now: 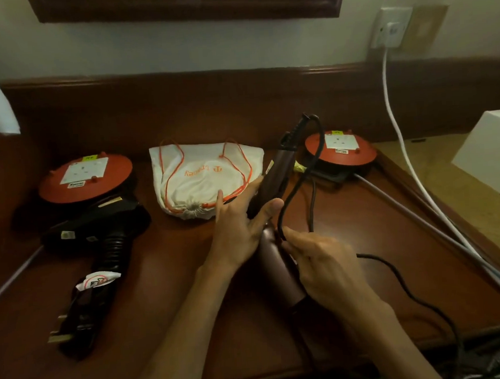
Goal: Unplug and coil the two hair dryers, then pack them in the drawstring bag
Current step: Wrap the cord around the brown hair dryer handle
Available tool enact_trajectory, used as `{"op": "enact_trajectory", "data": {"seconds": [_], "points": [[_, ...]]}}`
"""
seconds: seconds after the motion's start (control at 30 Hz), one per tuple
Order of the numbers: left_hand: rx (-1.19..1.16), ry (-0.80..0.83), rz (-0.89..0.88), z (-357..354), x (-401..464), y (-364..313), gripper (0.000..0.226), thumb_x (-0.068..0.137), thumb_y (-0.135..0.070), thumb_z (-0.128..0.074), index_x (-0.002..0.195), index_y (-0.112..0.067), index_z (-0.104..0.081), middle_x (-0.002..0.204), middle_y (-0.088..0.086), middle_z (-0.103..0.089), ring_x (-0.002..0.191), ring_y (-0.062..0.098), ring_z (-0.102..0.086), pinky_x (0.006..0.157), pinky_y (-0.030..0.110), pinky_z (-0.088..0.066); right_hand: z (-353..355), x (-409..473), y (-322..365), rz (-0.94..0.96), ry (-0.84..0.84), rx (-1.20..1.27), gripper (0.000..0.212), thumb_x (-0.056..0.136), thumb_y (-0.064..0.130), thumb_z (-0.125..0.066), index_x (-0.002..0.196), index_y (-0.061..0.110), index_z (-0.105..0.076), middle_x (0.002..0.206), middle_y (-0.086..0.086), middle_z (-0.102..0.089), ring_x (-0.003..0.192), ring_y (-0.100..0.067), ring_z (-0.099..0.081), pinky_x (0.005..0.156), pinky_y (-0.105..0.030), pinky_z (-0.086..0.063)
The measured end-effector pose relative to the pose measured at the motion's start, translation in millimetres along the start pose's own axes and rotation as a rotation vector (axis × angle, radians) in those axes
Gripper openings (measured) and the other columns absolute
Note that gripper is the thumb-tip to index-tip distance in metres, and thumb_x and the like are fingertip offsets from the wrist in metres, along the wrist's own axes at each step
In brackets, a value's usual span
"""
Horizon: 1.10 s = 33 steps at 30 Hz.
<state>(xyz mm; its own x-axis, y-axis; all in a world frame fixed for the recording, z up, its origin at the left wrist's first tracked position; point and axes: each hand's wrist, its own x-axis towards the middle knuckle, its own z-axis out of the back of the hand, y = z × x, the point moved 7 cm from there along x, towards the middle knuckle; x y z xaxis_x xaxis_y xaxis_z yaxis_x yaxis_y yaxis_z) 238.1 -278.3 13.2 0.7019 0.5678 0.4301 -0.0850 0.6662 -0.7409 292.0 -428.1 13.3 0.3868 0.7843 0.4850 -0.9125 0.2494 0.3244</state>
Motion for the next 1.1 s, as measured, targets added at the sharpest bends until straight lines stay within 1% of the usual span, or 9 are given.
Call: {"op": "enact_trajectory", "data": {"seconds": [0.07,0.13,0.27,0.4,0.5,0.63,0.73,0.87,1.1], "points": [[0.027,0.043,0.024,-2,-2,-2,0.079,0.081,-0.089,-0.036,0.142,-0.040,-0.045,0.118,-0.032,-0.057,0.117,-0.019,-0.040,0.126,0.056,-0.008,2,2,3,0.031,0.011,-0.149,0.031,0.094,0.027,-0.052,0.118,0.023,-0.072,0.078,0.006,-0.071,0.060,-0.016,-0.063,0.041,-0.031,-0.046],[0.054,0.061,0.049,-2,-5,-3,0.081,0.074,-0.086,-0.058,0.140,-0.042,-0.039,0.112,-0.033,-0.055,0.107,-0.028,-0.036,0.123,0.054,-0.018,-2,4,8,0.063,0.073,-0.152,0.032,0.097,0.027,-0.045,0.116,0.026,-0.071,0.088,0.006,-0.071,0.067,-0.014,-0.063,0.046,-0.030,-0.049],[0.080,0.063,0.054,3,-5,-2,0.057,0.084,-0.053,-0.076,0.130,-0.036,-0.047,0.097,-0.030,-0.052,0.097,-0.035,-0.033,0.112,0.055,-0.034,-20,2,3,-0.019,0.304,0.167,0.031,0.107,0.026,-0.037,0.133,0.023,-0.055,0.113,0.008,-0.056,0.096,-0.010,-0.051,0.082,-0.029,-0.050],[0.187,0.114,-0.016,-4,1,-8,0.064,0.087,-0.052,-0.064,0.143,-0.033,-0.039,0.112,-0.019,-0.060,0.107,0.001,-0.051,0.118,0.055,-0.026,-10,-9,-19,-0.103,0.162,0.108,0.020,0.102,0.017,-0.053,0.115,0.024,-0.066,0.095,0.011,-0.060,0.089,-0.012,-0.050,0.077,-0.028,-0.043],[0.265,0.174,-0.044,-12,3,-9,0.071,0.089,-0.053,-0.056,0.151,-0.030,-0.029,0.125,-0.007,-0.063,0.123,0.016,-0.056,0.123,0.053,-0.016,-1,-14,-31,-0.144,0.094,-0.159,0.009,0.099,0.030,-0.059,0.099,0.032,-0.068,0.087,0.016,-0.068,0.085,-0.014,-0.055,0.076,-0.033,-0.026],[0.243,0.175,-0.082,-14,3,-11,0.058,0.091,-0.053,-0.053,0.136,-0.029,-0.026,0.125,-0.009,-0.066,0.126,0.014,-0.058,0.125,0.048,-0.007,-1,-13,-51,-0.300,0.154,0.234,0.016,0.096,0.035,-0.065,0.082,0.027,-0.069,0.070,0.011,-0.068,0.066,-0.008,-0.063,0.069,-0.036,-0.047],[0.169,0.174,-0.093,-15,2,-11,0.042,0.094,-0.051,-0.053,0.116,-0.036,-0.020,0.113,-0.018,-0.063,0.122,0.007,-0.059,0.125,0.049,-0.007,-6,-3,-44,-0.273,0.212,0.262,0.020,0.097,0.033,-0.063,0.084,0.021,-0.072,0.070,0.000,-0.067,0.064,-0.018,-0.062,0.063,-0.049,-0.052],[0.112,0.153,-0.069,-12,2,-9,0.035,0.097,-0.052,-0.056,0.112,-0.042,-0.026,0.115,-0.014,-0.061,0.120,0.005,-0.052,0.124,0.048,-0.009,-14,9,-41,-0.280,0.226,0.282,0.020,0.097,0.034,-0.063,0.085,0.022,-0.074,0.068,0.001,-0.066,0.060,-0.019,-0.059,0.060,-0.051,-0.050],[0.112,0.193,-0.022,-20,-1,-6,0.044,0.091,-0.053,-0.064,0.130,-0.046,-0.047,0.113,-0.023,-0.053,0.126,0.005,-0.050,0.122,0.056,-0.009,-8,-10,-57,-0.436,0.398,0.232,0.018,0.101,0.025,-0.058,0.102,0.019,-0.076,0.077,0.000,-0.071,0.071,-0.007,-0.065,0.062,-0.021,-0.051]]}}
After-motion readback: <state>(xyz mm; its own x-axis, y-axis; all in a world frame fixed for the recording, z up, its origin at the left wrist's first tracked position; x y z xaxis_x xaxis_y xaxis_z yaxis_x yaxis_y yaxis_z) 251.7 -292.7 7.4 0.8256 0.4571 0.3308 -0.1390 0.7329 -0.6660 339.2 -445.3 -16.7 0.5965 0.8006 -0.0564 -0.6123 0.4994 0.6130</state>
